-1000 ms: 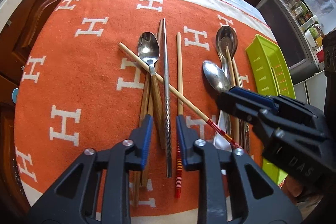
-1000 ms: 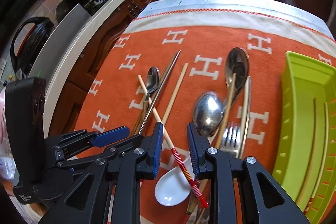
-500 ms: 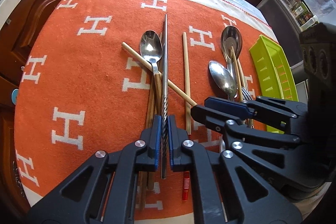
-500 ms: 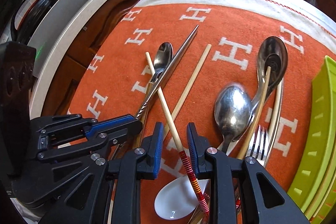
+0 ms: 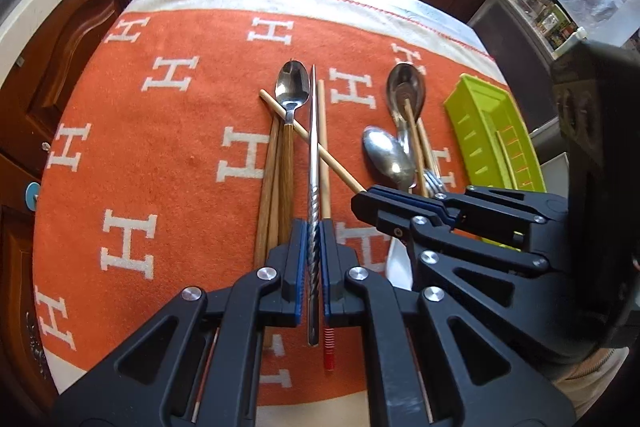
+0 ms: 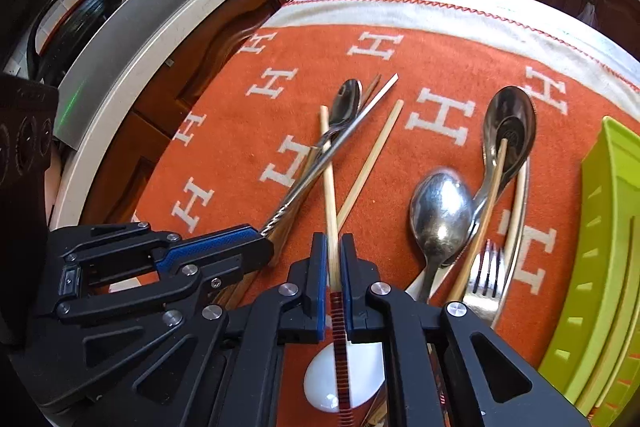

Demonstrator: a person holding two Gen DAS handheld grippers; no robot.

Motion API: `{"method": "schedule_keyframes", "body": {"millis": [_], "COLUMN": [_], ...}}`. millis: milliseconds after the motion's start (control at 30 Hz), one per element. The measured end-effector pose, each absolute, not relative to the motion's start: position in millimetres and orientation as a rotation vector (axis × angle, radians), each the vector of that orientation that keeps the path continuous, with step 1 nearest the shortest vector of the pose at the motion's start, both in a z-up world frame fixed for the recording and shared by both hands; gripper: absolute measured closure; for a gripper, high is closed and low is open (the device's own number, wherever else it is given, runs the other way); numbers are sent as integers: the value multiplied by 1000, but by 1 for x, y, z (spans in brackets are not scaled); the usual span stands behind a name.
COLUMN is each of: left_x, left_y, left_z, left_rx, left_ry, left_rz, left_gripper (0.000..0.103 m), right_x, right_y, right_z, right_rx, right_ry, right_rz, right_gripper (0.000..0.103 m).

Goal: Organize utensils
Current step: 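Grasp a twisted metal chopstick with the left tool while the right tool grasps a red-striped chopstick, then carry both chopsticks over the green tray and release them inside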

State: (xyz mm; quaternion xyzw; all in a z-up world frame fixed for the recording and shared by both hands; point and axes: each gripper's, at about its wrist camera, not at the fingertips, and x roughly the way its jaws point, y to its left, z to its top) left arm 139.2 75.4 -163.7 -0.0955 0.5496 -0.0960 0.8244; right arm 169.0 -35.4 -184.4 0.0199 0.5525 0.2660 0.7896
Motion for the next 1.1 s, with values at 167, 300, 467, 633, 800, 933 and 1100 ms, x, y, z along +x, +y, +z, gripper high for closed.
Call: {"method": "schedule_keyframes", "body": {"millis": [167, 300, 467, 633, 800, 933, 1100], "left_x": [129, 121, 108, 91, 69, 55, 49], "left_y": [73, 74, 72, 64, 48, 31, 0], "left_z": [-148, -141, -131, -119, -97, -79, -59], "left_rx": [-209, -206, -197, -185, -152, -115, -75], "left_ry": [1139, 1128, 1113, 1088, 1032, 987, 948], "left_rz": [-210, -206, -211, -230, -252, -272, -307], "left_gripper": [99, 99, 99, 99, 99, 99, 99], "right_x": [163, 147, 120, 96, 78, 68, 58], "right_y": [-44, -56, -74, -96, -119, -138, -177], "right_z": [-181, -175, -169, -158, -142, -125, -106], "right_rx": [43, 80, 122, 164, 227, 273, 357], "right_ry": [1216, 1231, 1242, 1228, 1186, 1138, 1078], "right_rz": [553, 561, 560, 542, 524, 504, 449], "right_gripper": [98, 98, 98, 98, 98, 98, 98]}}
